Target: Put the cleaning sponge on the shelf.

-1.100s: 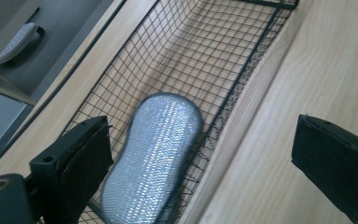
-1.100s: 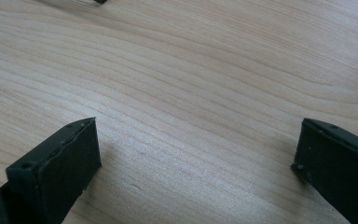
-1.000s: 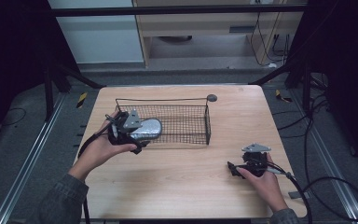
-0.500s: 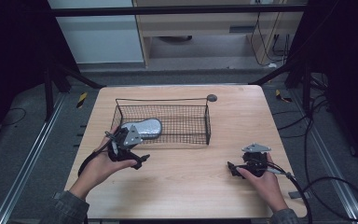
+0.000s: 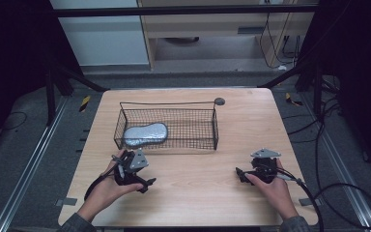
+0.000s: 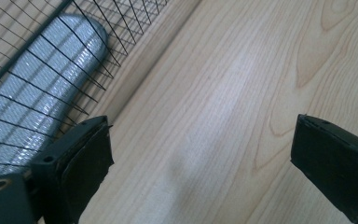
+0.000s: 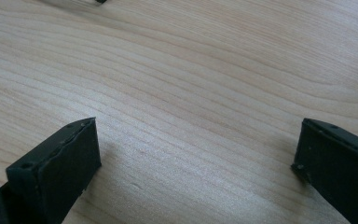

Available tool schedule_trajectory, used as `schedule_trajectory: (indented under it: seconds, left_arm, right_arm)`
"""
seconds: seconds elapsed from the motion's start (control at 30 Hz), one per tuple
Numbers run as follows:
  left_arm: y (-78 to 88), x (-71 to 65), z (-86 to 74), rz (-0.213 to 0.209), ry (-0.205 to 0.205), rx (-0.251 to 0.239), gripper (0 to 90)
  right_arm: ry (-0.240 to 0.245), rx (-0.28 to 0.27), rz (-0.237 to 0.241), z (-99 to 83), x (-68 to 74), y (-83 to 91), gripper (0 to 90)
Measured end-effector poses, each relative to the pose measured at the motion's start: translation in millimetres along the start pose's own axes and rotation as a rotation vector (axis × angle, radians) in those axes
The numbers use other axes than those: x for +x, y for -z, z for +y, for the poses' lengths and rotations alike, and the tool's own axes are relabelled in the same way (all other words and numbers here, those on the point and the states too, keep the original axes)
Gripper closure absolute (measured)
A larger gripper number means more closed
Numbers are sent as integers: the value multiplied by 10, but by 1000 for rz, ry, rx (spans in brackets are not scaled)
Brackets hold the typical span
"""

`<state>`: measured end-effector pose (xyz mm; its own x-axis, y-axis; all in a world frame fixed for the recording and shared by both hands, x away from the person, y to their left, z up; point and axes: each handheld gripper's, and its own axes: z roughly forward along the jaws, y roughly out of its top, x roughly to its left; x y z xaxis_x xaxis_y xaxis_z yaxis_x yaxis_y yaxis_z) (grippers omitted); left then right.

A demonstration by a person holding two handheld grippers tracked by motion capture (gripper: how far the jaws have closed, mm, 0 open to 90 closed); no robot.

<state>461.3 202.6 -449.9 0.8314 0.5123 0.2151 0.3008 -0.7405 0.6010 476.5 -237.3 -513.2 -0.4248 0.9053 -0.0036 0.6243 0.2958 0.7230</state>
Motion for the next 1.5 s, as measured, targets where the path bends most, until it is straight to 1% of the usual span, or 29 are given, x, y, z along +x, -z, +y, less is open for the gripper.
schedule_trajectory:
  seconds: [0.07, 0.1, 0.17, 0.37, 0.47, 0.57, 0.6, 0.67, 0.77, 0.83, 1.0, 1.1, 1.3, 1.37, 1.4, 1.43, 1.5]
  left_arm:
    - [-17, -4, -39, 4, 6, 2, 45]
    - [-18, 2, -56, -1, 13, 3, 45]
    - [-22, 16, -98, 5, 26, 6, 45]
    - [-57, 67, -271, 19, 76, 25, 45]
    - [-51, 110, -362, 25, 106, 25, 46]
    - [-40, 165, -454, 44, 131, 34, 46]
    - [-43, 183, -485, 52, 137, 38, 46]
    - [-55, 217, -547, 55, 159, 41, 46]
    - [-76, 261, -627, 66, 180, 46, 45]
    - [-85, 293, -671, 72, 199, 40, 43]
    - [-103, 344, -736, 78, 226, 26, 33]
    - [-113, 379, -773, 89, 250, 3, 28]
    - [-144, 426, -851, 60, 283, -42, 0]
    - [-157, 448, -887, 42, 307, -62, 0]
    - [-168, 457, -912, 31, 324, -81, 0]
    - [-171, 463, -924, 29, 329, -90, 0]
    - [-171, 465, -926, 28, 326, -90, 0]
  right_arm:
    - [0, 0, 0, 0, 0, 0, 4]
    - [0, 0, 0, 0, 0, 0, 4]
    - [0, 0, 0, 0, 0, 0, 4]
    - [0, 0, 0, 0, 0, 0, 4]
    - [1, 0, 1, 0, -1, 0, 4]
    - [1, 0, 1, 0, -1, 1, 4]
    - [1, 0, 1, 0, -1, 1, 4]
    - [0, 0, 2, 0, -1, 1, 4]
    - [1, 0, 3, -1, -1, 1, 4]
    - [1, 0, 3, 0, -1, 1, 4]
    - [1, 0, 2, 0, -1, 1, 4]
    - [1, 0, 3, 0, -1, 1, 4]
    - [2, 0, 1, 0, -2, 1, 4]
    - [1, 0, 2, 0, -1, 1, 4]
    - [1, 0, 2, -1, -1, 1, 4]
    - [1, 0, 1, -1, -1, 1, 4]
    - [1, 0, 1, -1, -1, 1, 4]
